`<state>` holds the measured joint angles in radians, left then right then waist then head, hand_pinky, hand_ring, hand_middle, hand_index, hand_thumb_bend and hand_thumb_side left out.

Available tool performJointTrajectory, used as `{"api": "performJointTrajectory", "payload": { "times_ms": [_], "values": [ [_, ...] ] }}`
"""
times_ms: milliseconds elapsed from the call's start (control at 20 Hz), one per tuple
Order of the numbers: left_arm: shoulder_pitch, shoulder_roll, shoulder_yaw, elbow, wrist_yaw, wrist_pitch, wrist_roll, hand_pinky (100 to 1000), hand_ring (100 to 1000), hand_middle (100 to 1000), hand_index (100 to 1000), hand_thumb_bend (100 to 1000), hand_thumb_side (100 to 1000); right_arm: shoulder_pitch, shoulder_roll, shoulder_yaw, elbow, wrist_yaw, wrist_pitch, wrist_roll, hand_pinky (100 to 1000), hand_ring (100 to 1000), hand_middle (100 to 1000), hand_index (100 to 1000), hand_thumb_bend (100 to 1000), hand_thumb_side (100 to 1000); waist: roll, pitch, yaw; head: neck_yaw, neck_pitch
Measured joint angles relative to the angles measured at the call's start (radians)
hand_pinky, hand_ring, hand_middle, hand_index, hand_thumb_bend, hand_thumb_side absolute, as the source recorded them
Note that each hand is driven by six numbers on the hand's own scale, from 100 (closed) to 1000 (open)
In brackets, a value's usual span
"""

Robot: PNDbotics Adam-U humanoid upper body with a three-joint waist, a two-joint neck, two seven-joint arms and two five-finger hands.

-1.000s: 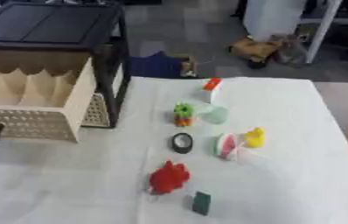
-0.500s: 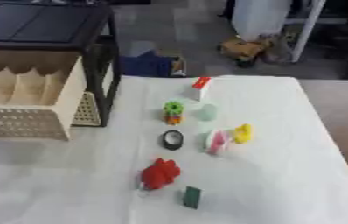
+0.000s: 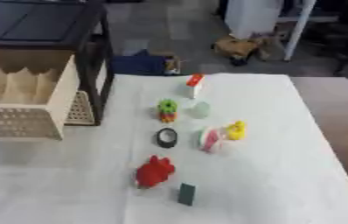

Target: Pick up objects from table and place into drawer.

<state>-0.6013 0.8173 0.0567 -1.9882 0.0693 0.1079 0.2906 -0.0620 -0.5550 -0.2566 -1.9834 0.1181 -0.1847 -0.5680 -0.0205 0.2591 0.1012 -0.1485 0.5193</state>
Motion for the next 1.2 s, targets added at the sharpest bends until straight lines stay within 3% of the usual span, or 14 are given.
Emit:
{"api": "performJointTrajectory", "payload": {
  "times_ms": [300,400,450,700,950,1200],
  "values": [
    [0.002,-0.103,0.0,0.0,-0.022,-0.076,0.185,100,100,134,799,314,1000,-0.003,-0.087,0.018,0.0,0.0,0.053,0.003,691,664,644,840,100,1000,-0.001,-0.002,0.0,-0.004,0.008],
    [0.003,-0.128,-0.009,0.0,-0.04,-0.104,0.198,100,100,246,846,263,1000,-0.01,-0.119,0.024,0.0,0.004,0.07,0.011,692,666,646,842,100,1000,-0.003,-0.004,-0.004,-0.003,0.008],
    [0.005,-0.139,-0.015,0.0,-0.052,-0.117,0.196,170,151,308,864,239,1000,-0.011,-0.136,0.027,0.0,0.006,0.081,0.015,693,667,648,842,119,1000,-0.004,-0.004,-0.007,-0.002,0.008],
    [0.032,-0.194,-0.041,0.0,-0.093,-0.181,0.157,320,296,452,897,100,1000,-0.013,-0.215,0.03,0.0,0.023,0.159,0.042,695,671,652,844,192,1000,-0.005,-0.005,-0.014,0.003,0.008],
    [0.071,-0.247,-0.056,0.0,-0.111,-0.206,0.096,472,435,569,923,100,1000,-0.027,-0.278,0.035,0.0,0.031,0.235,0.083,701,679,656,847,274,1000,-0.004,-0.007,-0.017,0.005,0.008],
    [0.093,-0.275,-0.06,0.0,-0.12,-0.221,0.05,567,532,622,927,100,1000,-0.045,-0.326,0.043,0.0,0.049,0.293,0.139,722,707,687,858,399,1000,-0.005,-0.01,-0.017,0.005,0.01]
  ]
}}
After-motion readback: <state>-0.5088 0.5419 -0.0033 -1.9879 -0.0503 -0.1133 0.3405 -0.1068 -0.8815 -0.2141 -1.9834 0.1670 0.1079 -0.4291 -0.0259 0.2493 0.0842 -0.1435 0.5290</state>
